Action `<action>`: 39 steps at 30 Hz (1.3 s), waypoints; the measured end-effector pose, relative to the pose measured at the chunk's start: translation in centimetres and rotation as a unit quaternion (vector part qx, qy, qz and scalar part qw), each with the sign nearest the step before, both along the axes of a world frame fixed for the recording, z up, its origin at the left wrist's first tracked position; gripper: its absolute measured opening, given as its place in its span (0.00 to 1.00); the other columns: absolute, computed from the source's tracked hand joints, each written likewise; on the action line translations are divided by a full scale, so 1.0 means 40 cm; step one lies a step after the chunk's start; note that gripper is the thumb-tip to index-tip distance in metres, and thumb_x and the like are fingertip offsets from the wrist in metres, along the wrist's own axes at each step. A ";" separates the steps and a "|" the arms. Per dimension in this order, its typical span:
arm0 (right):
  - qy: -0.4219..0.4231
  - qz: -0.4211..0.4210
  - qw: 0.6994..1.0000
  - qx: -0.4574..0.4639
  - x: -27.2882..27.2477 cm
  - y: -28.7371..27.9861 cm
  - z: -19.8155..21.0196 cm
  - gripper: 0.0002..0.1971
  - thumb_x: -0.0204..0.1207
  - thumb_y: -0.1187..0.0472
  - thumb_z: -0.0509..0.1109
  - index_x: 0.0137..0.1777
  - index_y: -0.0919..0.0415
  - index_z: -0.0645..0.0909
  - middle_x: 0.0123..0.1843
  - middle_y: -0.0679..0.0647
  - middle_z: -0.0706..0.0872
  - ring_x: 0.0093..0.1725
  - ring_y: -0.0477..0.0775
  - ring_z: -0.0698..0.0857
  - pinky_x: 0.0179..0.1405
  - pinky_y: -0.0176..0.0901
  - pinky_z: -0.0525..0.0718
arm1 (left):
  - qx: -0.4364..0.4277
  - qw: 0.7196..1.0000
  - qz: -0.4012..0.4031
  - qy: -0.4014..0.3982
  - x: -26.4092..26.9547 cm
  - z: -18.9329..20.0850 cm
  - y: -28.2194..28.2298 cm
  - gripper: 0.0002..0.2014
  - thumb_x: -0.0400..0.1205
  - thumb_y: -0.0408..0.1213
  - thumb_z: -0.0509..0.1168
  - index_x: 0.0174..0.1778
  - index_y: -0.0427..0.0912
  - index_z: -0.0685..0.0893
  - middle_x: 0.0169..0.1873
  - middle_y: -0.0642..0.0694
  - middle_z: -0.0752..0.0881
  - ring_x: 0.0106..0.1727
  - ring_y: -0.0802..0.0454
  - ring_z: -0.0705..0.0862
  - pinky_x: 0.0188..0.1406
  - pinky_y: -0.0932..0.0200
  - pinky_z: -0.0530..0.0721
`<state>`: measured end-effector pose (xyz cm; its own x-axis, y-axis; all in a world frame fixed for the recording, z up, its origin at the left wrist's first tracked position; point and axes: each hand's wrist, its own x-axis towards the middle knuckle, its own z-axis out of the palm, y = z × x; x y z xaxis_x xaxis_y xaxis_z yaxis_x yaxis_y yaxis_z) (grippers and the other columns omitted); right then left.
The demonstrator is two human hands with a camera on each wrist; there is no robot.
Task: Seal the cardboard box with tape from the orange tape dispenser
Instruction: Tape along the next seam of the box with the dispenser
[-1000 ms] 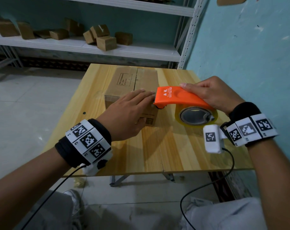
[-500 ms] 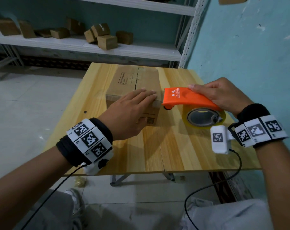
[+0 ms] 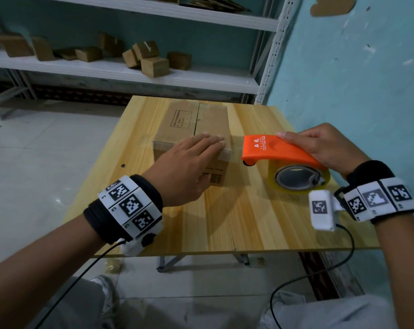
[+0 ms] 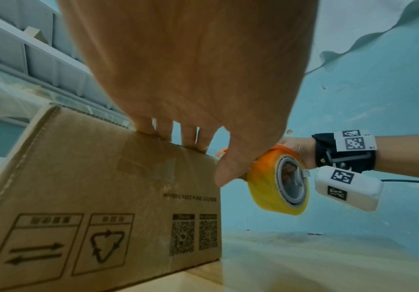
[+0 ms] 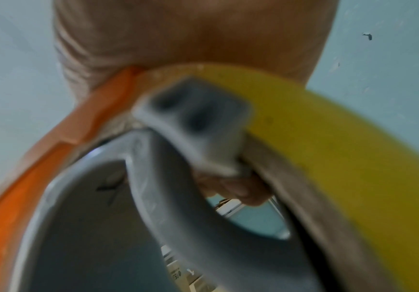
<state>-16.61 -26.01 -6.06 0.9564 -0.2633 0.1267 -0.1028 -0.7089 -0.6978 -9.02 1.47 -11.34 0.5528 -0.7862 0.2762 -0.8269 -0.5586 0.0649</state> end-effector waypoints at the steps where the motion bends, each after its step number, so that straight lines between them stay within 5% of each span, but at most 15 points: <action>1: -0.002 0.000 1.000 0.002 0.000 -0.002 0.002 0.30 0.75 0.39 0.70 0.30 0.68 0.85 0.18 0.51 0.78 0.18 0.47 0.77 0.26 0.32 0.74 | -0.001 1.000 -0.001 0.002 0.001 0.001 0.001 0.35 0.83 0.47 0.61 0.84 0.49 0.53 0.83 0.53 0.56 0.84 0.51 0.50 0.83 0.49 0.52; 4: 0.002 0.002 1.000 0.006 -0.003 -0.006 0.005 0.31 0.76 0.39 0.70 0.32 0.71 0.86 0.20 0.55 0.78 0.19 0.50 0.78 0.28 0.36 0.75 | -0.006 1.000 -0.008 0.003 0.001 0.001 0.004 0.35 0.82 0.47 0.60 0.84 0.49 0.54 0.83 0.53 0.57 0.84 0.51 0.51 0.83 0.46 0.57; 8: 0.002 0.004 1.000 0.014 -0.003 -0.006 0.006 0.28 0.75 0.40 0.71 0.27 0.64 0.84 0.19 0.53 0.77 0.18 0.50 0.76 0.25 0.31 0.74 | -0.006 1.000 -0.008 0.000 0.004 -0.002 0.005 0.34 0.83 0.47 0.60 0.84 0.49 0.54 0.83 0.54 0.57 0.84 0.52 0.51 0.83 0.48 0.56; 15: 0.008 0.002 1.000 0.015 -0.009 -0.014 0.007 0.30 0.75 0.40 0.70 0.32 0.71 0.86 0.19 0.54 0.78 0.18 0.49 0.78 0.23 0.27 0.75 | -0.011 1.000 -0.014 0.004 0.007 -0.004 0.006 0.34 0.83 0.47 0.60 0.84 0.50 0.54 0.83 0.54 0.57 0.84 0.52 0.51 0.83 0.47 0.57; 21: 0.013 0.004 1.000 0.002 -0.012 -0.002 -0.005 0.35 0.69 0.34 0.68 0.38 0.73 0.88 0.27 0.68 0.83 0.22 0.53 0.82 0.31 0.37 0.80 | -0.001 1.000 -0.004 -0.002 -0.002 -0.002 -0.002 0.37 0.82 0.49 0.61 0.85 0.51 0.51 0.82 0.53 0.58 0.84 0.50 0.52 0.83 0.45 0.57; 25: 0.004 -0.004 1.000 0.007 -0.012 -0.002 0.000 0.34 0.69 0.35 0.69 0.37 0.73 0.87 0.23 0.60 0.82 0.20 0.50 0.82 0.30 0.36 0.77 | 0.004 1.000 0.004 -0.025 -0.012 0.005 -0.014 0.38 0.81 0.51 0.60 0.84 0.57 0.47 0.79 0.51 0.63 0.80 0.47 0.60 0.78 0.48 0.62; 31: 0.013 -0.013 1.000 0.001 -0.010 0.002 -0.005 0.31 0.71 0.35 0.69 0.31 0.68 0.87 0.20 0.53 0.80 0.19 0.47 0.80 0.31 0.36 0.76 | 0.025 0.998 0.021 -0.057 -0.016 0.010 -0.026 0.31 0.82 0.50 0.58 0.82 0.55 0.59 0.77 0.50 0.65 0.78 0.46 0.63 0.75 0.45 0.65; 39: 0.020 -0.024 0.999 -0.010 -0.011 0.005 0.002 0.26 0.77 0.38 0.69 0.32 0.62 0.88 0.19 0.50 0.81 0.18 0.43 0.80 0.28 0.32 0.76 | 0.067 0.995 0.025 -0.076 -0.031 0.014 -0.047 0.31 0.84 0.52 0.53 0.83 0.50 0.54 0.83 0.53 0.57 0.80 0.41 0.60 0.76 0.41 0.63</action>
<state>-17.06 -25.81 -5.98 0.9473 -0.3061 0.0943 -0.1641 -0.7167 -0.6778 -10.27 -0.40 -10.78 0.5518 -0.7945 0.2535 -0.7927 -0.5942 -0.1366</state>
